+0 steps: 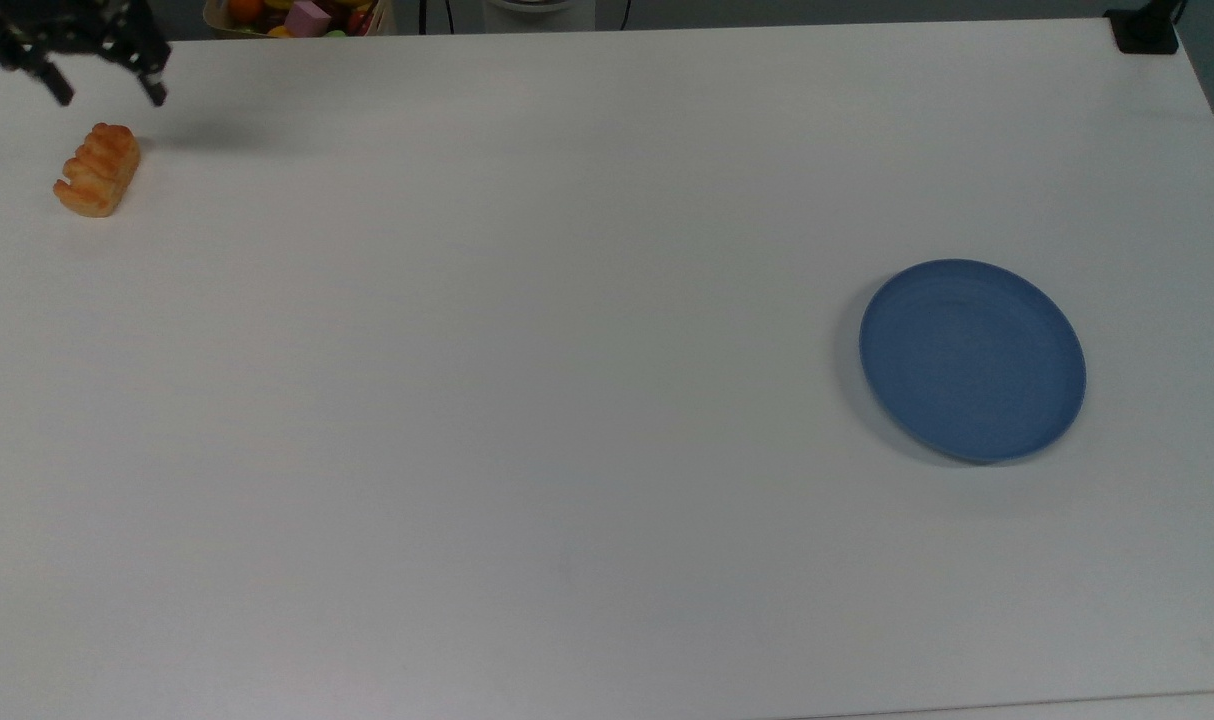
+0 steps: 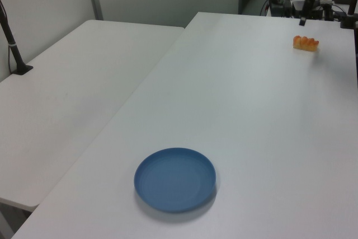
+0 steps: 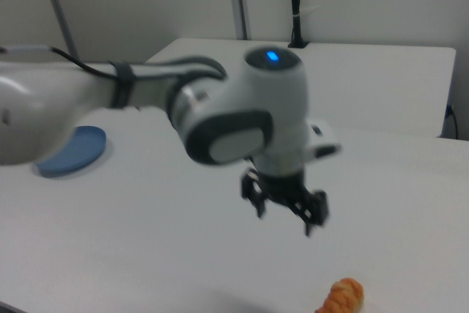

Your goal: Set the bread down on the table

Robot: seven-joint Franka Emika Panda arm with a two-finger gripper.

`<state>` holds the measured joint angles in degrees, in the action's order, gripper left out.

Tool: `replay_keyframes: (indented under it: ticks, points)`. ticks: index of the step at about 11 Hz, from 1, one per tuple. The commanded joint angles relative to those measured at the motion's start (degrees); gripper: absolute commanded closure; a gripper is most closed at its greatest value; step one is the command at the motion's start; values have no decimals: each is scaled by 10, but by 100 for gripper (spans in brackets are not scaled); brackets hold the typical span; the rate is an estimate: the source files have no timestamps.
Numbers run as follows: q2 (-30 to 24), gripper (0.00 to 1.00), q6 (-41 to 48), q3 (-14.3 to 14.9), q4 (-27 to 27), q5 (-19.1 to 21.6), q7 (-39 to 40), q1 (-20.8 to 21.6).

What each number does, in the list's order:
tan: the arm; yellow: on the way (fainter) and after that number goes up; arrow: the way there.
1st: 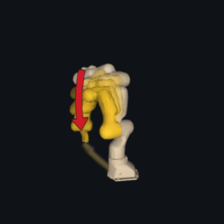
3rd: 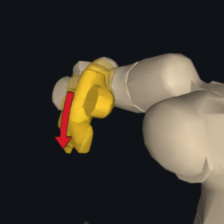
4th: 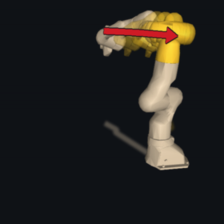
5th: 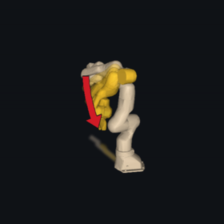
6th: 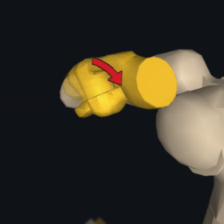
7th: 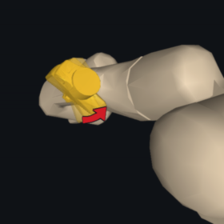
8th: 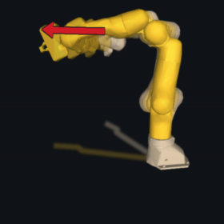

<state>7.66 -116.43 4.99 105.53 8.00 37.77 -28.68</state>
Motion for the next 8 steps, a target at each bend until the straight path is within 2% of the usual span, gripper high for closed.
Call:
replay_keyframes:
  ticks: [1, 3, 5, 6, 8]
  points:
    - [-74, 0, 112, 4, -24, -28, -133, 103]
    - [-71, 0, 173, 3, -76, -54, -220, 173]
    - [-71, 0, 176, 3, -77, -79, -311, 253]
    - [-71, 0, 173, 2, -77, -84, -353, 279]
    - [-70, 0, 172, 2, -76, -84, -362, 313]
